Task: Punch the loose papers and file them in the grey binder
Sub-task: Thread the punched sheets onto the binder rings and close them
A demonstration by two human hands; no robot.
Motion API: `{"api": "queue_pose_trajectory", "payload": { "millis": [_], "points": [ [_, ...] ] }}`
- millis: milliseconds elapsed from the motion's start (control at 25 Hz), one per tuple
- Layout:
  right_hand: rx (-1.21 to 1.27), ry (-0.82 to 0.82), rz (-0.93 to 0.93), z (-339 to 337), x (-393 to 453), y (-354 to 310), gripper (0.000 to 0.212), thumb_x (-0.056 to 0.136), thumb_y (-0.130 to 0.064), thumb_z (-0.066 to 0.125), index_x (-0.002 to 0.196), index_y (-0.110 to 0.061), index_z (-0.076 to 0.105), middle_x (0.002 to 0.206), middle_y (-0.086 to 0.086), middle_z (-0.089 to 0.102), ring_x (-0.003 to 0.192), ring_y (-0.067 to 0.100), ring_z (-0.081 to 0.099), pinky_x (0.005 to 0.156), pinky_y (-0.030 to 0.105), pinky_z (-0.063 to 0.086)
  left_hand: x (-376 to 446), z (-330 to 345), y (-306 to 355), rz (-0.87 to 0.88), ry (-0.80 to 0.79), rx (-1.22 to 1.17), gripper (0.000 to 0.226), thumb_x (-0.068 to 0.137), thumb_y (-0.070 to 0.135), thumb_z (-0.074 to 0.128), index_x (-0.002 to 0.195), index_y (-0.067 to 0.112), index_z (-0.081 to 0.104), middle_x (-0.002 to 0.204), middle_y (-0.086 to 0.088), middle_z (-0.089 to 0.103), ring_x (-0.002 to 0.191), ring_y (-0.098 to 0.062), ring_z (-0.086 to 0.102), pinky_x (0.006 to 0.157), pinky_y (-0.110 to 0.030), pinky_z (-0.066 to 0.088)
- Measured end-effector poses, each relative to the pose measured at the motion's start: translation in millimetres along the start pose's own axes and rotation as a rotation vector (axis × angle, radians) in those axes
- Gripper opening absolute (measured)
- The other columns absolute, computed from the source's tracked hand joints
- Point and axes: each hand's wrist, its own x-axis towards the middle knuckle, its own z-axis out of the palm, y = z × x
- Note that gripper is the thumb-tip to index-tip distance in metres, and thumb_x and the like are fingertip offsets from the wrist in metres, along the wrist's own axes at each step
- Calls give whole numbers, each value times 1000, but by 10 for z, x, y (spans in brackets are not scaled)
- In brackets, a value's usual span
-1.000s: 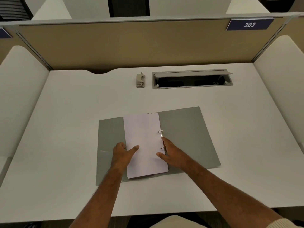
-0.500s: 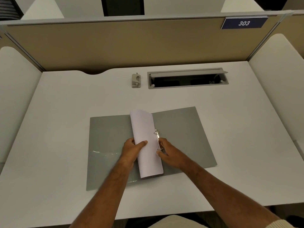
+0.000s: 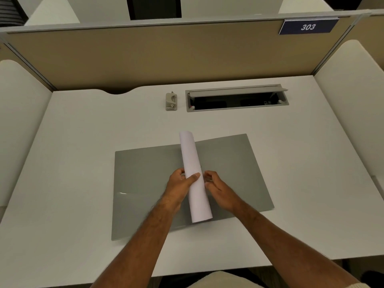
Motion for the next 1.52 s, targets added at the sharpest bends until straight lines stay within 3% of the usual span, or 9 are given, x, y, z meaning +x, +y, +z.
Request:
{"api": "queue_pose_trajectory", "payload": {
  "millis": [120, 320, 560, 720, 1000, 1120, 1240, 1440, 1520],
  "points": [
    [189, 50, 25, -40, 21, 8, 39, 105, -47, 44, 138, -26, 44, 133, 0, 60, 113, 14, 66, 100, 41, 56, 0, 149, 14, 1, -41, -5, 47, 87, 30, 81, 126, 16, 60, 116, -5, 74, 100, -18, 74, 86, -32, 61],
    [402, 110, 41, -131, 4, -61, 33, 109, -33, 38, 132, -16, 54, 127, 10, 66, 113, 24, 69, 92, 31, 58, 0, 344, 45, 52, -79, 30, 49, 88, 30, 81, 128, 16, 56, 115, -5, 75, 99, -15, 75, 80, -24, 60],
    [362, 118, 66, -225, -21, -16, 38, 105, -47, 42, 132, -23, 55, 123, 4, 68, 108, 19, 71, 92, 36, 59, 28, 437, -50, 44, -182, 74, 52, 90, 18, 79, 135, 18, 53, 127, -6, 71, 109, -15, 72, 95, -32, 59],
    [286, 130, 81, -279, -18, 31, 50, 100, -57, 41, 136, -24, 51, 125, -1, 66, 108, 13, 69, 91, 31, 58, 41, 464, -97, 10, -167, 187, 68, 88, 26, 81, 146, 17, 46, 140, -3, 61, 125, -20, 63, 107, -38, 52],
    [217, 186, 114, -361, -53, 31, 57, 96, -65, 37, 137, -26, 45, 127, -1, 63, 103, 14, 69, 82, 27, 60, 15, 446, -61, 54, -166, 239, 68, 89, 28, 80, 146, 20, 45, 146, 0, 57, 126, -18, 60, 101, -33, 54],
    [246, 184, 84, -429, -83, 35, 59, 96, -68, 35, 136, -27, 49, 126, 0, 67, 100, 19, 73, 84, 37, 62, -23, 499, -47, 66, -163, 338, 57, 91, 42, 74, 139, 20, 52, 147, 0, 56, 131, -19, 57, 100, -31, 51],
    [283, 175, 34, -550, -149, 9, 50, 106, -54, 30, 128, -21, 61, 112, 4, 76, 94, 27, 76, 81, 44, 63, -61, 552, -70, 116, -175, 452, 50, 96, 47, 66, 137, 21, 54, 146, 2, 57, 132, -16, 55, 95, -27, 47],
    [173, 329, 145, -788, -314, -32, 42, 107, -50, 27, 107, -26, 61, 93, -2, 74, 81, 16, 74, 64, 21, 55, -86, 456, -85, 161, -139, 471, 39, 99, 34, 66, 133, 18, 56, 140, 4, 59, 122, -9, 54, 88, -18, 47],
    [158, 396, 169, -883, -333, 35, 39, 110, -44, 27, 102, -24, 60, 91, -6, 69, 82, 13, 69, 64, 18, 49, -63, 353, -87, 188, -83, 480, 34, 98, 31, 67, 129, 18, 59, 134, 6, 61, 116, -7, 56, 85, -17, 48]
  ]
}}
